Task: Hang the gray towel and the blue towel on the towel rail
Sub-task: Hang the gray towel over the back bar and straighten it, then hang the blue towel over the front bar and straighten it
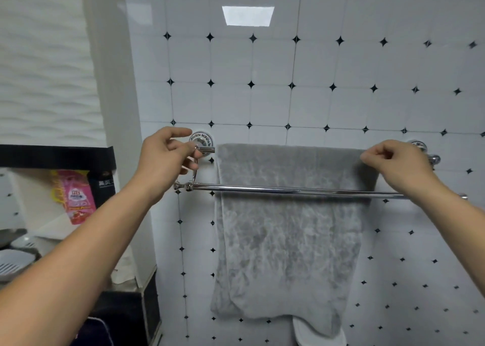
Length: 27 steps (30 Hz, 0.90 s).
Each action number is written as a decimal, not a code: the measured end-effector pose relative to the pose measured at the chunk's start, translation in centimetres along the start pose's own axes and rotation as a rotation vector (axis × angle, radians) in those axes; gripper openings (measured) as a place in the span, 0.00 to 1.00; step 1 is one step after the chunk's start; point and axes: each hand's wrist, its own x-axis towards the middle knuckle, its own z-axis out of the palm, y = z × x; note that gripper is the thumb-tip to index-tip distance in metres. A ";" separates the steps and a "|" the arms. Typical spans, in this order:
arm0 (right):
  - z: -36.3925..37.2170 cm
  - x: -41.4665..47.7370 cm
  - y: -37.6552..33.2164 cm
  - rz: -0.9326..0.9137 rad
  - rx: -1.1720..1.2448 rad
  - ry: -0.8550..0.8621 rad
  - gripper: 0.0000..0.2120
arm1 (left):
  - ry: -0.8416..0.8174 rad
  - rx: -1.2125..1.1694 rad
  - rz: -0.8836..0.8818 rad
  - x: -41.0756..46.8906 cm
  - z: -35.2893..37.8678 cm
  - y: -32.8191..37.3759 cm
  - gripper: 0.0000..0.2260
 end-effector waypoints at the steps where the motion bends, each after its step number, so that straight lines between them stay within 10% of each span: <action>1: -0.1 -0.1 -0.4 0.003 -0.005 -0.006 0.06 | -0.004 0.021 -0.019 0.0 -0.4 -0.1 0.10; 12: 10.2 -6.8 -10.1 -0.250 0.032 -0.189 0.05 | 0.103 0.188 -0.190 -3.6 -10.9 -7.3 0.11; 19: 27.8 -23.8 -15.7 -0.404 0.229 -0.877 0.05 | 0.163 0.495 -0.515 -16.6 -22.2 -19.1 0.09; 27: 45.8 -40.1 -12.5 -0.014 0.000 -1.458 0.20 | -0.444 1.171 -0.757 -32.1 -30.3 -30.0 0.29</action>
